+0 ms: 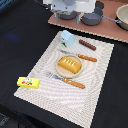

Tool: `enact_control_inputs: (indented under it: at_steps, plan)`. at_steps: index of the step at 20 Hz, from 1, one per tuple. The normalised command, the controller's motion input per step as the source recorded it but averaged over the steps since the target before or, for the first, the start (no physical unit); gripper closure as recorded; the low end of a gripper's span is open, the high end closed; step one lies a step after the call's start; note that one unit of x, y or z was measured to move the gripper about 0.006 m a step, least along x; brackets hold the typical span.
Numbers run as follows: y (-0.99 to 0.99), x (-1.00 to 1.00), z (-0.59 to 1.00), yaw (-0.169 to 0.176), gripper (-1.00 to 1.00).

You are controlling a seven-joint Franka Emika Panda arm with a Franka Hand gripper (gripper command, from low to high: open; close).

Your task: Interact with the objects in diverse but meaningful ways.

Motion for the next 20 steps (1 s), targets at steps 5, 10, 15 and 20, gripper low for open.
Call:
enact_control_inputs:
  at_steps: [5, 10, 15, 20]
  plan:
    - [-0.10, -0.13, -0.39, -0.080, -1.00]
    - [-0.04, -0.23, 0.00, -0.253, -1.00]
    - [0.00, -0.22, -0.01, -0.145, -1.00]
    - [0.00, -0.23, -0.25, -0.032, -1.00]
